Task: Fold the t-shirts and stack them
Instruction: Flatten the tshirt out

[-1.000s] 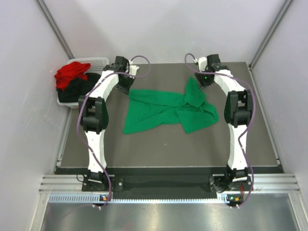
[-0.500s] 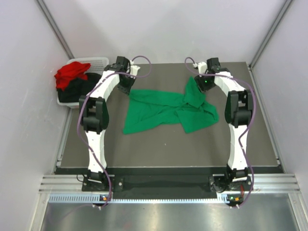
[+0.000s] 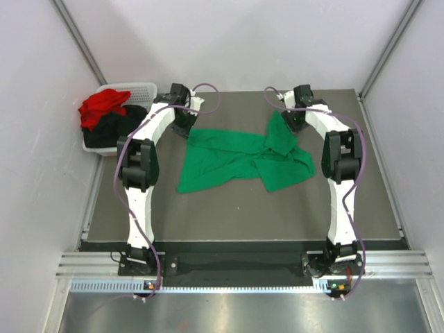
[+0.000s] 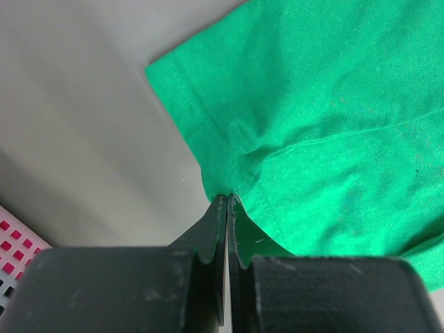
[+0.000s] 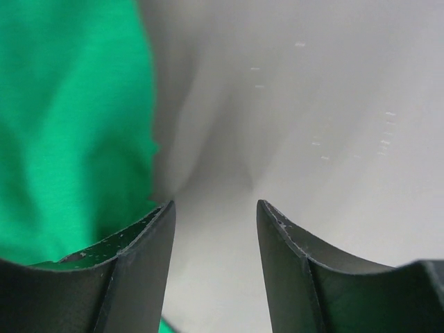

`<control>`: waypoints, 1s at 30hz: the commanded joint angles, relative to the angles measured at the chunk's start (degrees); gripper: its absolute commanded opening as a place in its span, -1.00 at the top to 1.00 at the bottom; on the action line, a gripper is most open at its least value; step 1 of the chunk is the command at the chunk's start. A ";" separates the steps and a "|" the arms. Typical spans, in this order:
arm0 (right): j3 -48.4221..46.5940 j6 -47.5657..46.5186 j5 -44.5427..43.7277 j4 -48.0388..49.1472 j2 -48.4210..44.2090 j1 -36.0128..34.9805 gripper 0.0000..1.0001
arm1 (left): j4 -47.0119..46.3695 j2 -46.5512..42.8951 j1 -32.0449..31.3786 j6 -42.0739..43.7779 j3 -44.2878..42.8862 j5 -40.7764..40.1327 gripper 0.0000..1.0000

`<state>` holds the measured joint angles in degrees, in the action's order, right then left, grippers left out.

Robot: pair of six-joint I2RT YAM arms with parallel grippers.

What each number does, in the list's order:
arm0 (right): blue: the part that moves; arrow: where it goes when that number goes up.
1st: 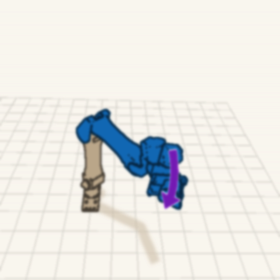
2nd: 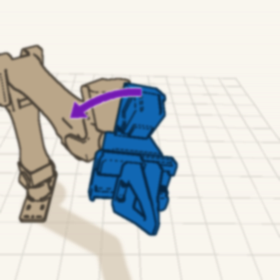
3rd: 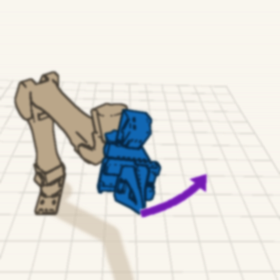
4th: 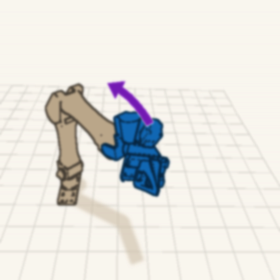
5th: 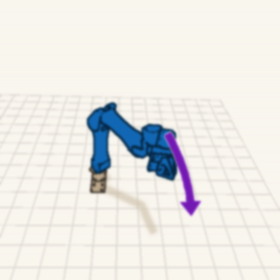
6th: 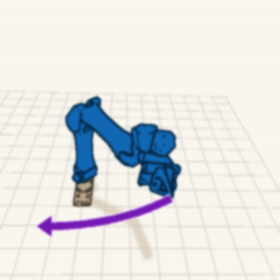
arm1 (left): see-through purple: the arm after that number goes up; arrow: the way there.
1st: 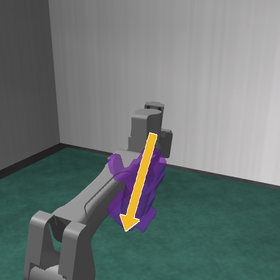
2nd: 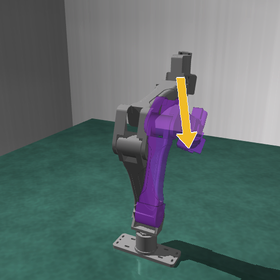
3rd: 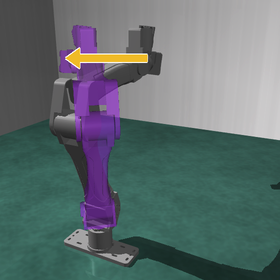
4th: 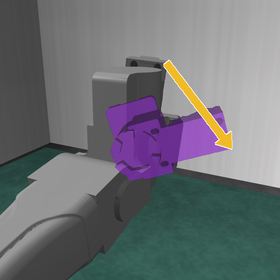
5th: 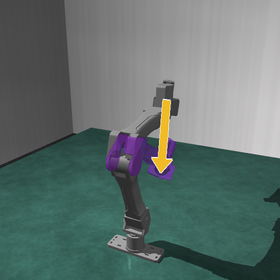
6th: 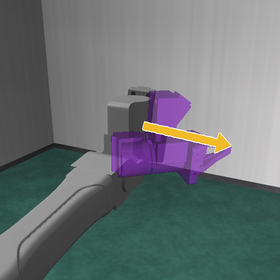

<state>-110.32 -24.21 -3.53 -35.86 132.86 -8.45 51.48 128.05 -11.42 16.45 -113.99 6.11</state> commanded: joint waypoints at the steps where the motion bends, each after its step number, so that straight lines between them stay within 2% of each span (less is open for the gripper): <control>1: -0.07 -0.58 -5.61 2.80 1.26 0.01 -0.02 | -0.59 -0.34 -0.18 0.16 -1.40 -0.13 1.00; 10: -0.42 -0.84 -10.80 4.83 0.74 1.76 -0.01 | -0.59 -0.34 -0.18 0.16 -1.32 0.04 1.00; 12: -0.51 -0.06 -8.70 4.66 -0.05 2.12 -0.02 | -0.68 -0.34 -0.18 0.16 -1.49 0.04 1.00; 16: -1.12 0.65 2.35 1.59 -2.16 2.12 -0.04 | -0.77 -0.43 -0.27 -0.01 -1.58 0.04 1.00; 19: -0.77 0.83 6.77 -0.09 -2.86 1.51 -0.04 | -0.77 -0.26 -0.27 0.08 -1.58 0.04 1.00; 30: -2.26 0.30 13.11 -2.20 -1.47 0.36 -0.06 | -0.68 -0.08 -0.71 0.34 -1.58 -0.66 1.00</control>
<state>-110.37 -24.21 6.11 -35.51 133.14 -7.20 51.44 128.05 -11.81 16.45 -113.99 6.07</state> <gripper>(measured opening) 0.528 0.011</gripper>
